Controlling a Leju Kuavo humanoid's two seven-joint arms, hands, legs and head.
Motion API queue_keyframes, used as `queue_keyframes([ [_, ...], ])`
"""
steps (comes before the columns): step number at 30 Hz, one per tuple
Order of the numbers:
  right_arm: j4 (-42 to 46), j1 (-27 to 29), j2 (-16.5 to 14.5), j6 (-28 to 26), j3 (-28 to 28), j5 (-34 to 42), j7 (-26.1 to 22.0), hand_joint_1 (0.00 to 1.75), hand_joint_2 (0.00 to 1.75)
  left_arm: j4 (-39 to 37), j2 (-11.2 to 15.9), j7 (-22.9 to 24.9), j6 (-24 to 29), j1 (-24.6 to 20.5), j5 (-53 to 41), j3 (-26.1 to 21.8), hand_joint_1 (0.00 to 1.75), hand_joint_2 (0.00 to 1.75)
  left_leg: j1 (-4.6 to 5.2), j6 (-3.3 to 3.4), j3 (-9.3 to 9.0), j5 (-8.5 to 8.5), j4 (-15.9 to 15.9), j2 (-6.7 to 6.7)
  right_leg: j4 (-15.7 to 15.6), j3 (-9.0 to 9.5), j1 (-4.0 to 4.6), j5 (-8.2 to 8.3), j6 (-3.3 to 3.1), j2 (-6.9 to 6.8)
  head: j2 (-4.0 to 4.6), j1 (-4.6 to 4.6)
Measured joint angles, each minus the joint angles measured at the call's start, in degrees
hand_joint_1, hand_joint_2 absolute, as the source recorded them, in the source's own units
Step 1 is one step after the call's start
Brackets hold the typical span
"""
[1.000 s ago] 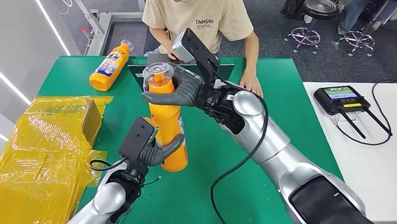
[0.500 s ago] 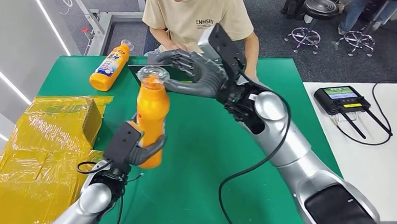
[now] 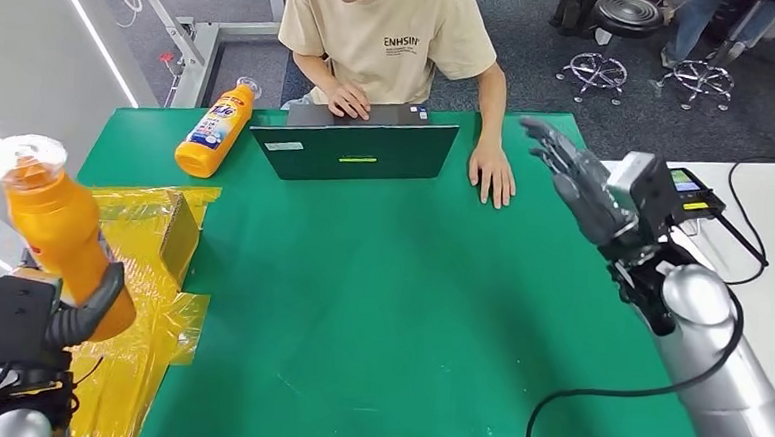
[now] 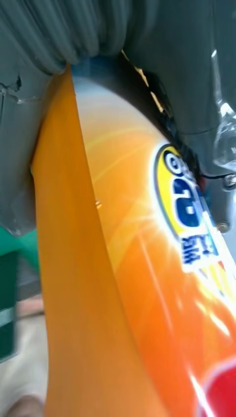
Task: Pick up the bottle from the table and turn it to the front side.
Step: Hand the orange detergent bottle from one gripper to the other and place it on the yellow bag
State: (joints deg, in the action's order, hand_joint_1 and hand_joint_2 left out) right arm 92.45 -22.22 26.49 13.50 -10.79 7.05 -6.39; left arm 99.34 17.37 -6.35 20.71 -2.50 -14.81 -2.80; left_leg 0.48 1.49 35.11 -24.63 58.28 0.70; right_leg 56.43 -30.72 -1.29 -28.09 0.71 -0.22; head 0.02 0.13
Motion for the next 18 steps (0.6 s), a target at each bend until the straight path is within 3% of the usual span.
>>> queue_keyframes([
  [1,0.97,2.2,0.08,-0.15,0.76,-0.93,-0.23,0.0,0.0,0.61,0.09,0.74,-0.21,0.57,-0.65,-1.04,1.75,1.75,0.0,0.0,0.01,0.0,-0.01,0.01,0.0,0.0,0.0,-0.01,0.0,-0.01,0.0,-0.01],
  [3,2.75,5.79,0.06,-0.51,1.84,-2.15,-0.41,0.0,0.0,1.45,0.32,2.51,-0.91,1.08,-1.82,-2.64,1.08,1.75,0.0,-0.01,0.01,0.0,-0.03,0.01,0.01,0.0,0.0,-0.02,0.01,-0.02,0.0,-0.01],
  [5,4.17,8.36,0.05,-0.98,2.57,-2.59,-0.39,0.0,0.0,1.74,0.58,3.76,-1.63,1.21,-2.36,-3.53,0.21,1.75,0.0,-0.01,0.0,0.01,-0.04,0.0,0.02,-0.01,0.0,-0.02,0.01,-0.01,0.0,-0.02],
  [7,5.48,10.41,0.04,-1.37,3.39,-2.77,-0.21,0.0,0.0,1.75,0.75,4.84,-2.3,1.2,-2.58,-3.86,0.0,1.75,0.0,-0.01,-0.01,0.03,-0.03,0.0,0.02,-0.01,0.0,-0.02,0.01,-0.02,0.0,-0.01],
  [12,8.02,13.71,0.04,-2.05,4.73,-2.89,0.85,0.0,0.0,0.69,0.79,7.64,-3.87,-0.09,-3.44,-3.88,0.0,1.75,0.01,0.0,-0.01,0.04,-0.03,-0.01,0.02,0.01,-0.01,0.01,0.01,-0.01,0.0,0.0],
  [18,10.62,17.38,-0.02,-3.36,5.51,-4.34,0.86,0.0,0.0,-1.53,1.65,7.6,-3.87,-0.36,-2.11,-3.83,0.0,1.75,0.01,0.01,0.0,0.03,-0.03,-0.01,0.01,-0.01,-0.02,0.0,0.01,-0.01,0.0,-0.01],
])
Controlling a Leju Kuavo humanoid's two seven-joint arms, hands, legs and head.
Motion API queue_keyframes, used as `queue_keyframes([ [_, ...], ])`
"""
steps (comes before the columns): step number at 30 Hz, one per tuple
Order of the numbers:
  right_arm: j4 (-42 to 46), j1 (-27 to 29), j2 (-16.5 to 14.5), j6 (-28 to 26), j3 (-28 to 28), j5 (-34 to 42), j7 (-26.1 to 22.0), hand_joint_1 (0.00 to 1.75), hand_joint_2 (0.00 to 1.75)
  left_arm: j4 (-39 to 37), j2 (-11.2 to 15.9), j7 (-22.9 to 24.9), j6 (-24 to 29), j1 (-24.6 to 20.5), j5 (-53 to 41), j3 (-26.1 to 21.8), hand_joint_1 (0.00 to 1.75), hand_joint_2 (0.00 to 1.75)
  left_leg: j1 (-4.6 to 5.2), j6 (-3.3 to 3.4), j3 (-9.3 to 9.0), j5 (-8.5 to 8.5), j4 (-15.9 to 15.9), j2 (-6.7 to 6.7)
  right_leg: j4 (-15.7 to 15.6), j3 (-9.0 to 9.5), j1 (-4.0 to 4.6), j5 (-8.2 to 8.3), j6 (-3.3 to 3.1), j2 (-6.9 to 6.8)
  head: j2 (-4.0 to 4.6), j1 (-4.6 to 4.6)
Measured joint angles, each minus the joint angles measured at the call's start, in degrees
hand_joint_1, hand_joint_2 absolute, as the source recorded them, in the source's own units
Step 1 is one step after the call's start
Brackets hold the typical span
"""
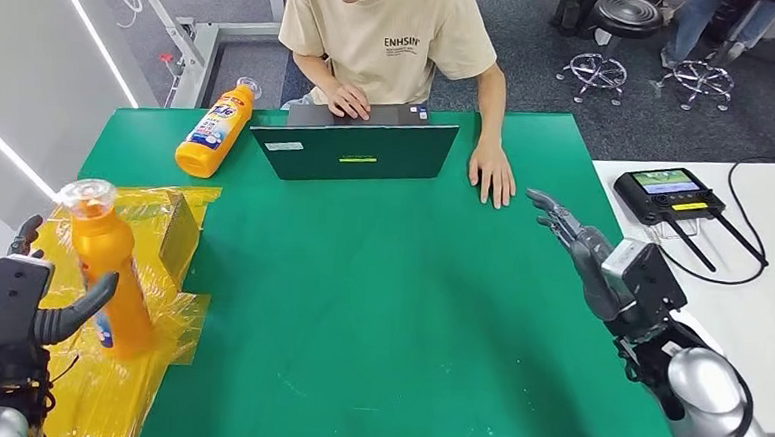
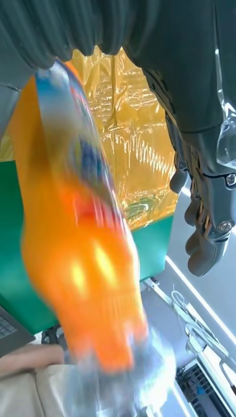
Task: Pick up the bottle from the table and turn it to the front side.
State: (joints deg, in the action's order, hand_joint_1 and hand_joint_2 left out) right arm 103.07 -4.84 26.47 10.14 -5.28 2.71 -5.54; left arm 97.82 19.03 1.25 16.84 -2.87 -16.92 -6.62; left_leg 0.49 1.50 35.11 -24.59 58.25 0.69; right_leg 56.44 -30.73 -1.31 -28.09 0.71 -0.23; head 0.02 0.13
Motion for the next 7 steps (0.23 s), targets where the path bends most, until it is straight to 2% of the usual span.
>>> queue_keyframes([
  [7,1.88,2.64,-0.05,-0.45,1.05,-0.86,-0.15,0.0,0.0,-0.89,0.44,-0.22,0.72,0.14,0.93,0.08,0.0,1.75,0.0,-0.01,0.0,-0.01,0.0,-0.02,0.0,-0.01,0.0,-0.01,0.0,0.01,0.0,0.01],
])
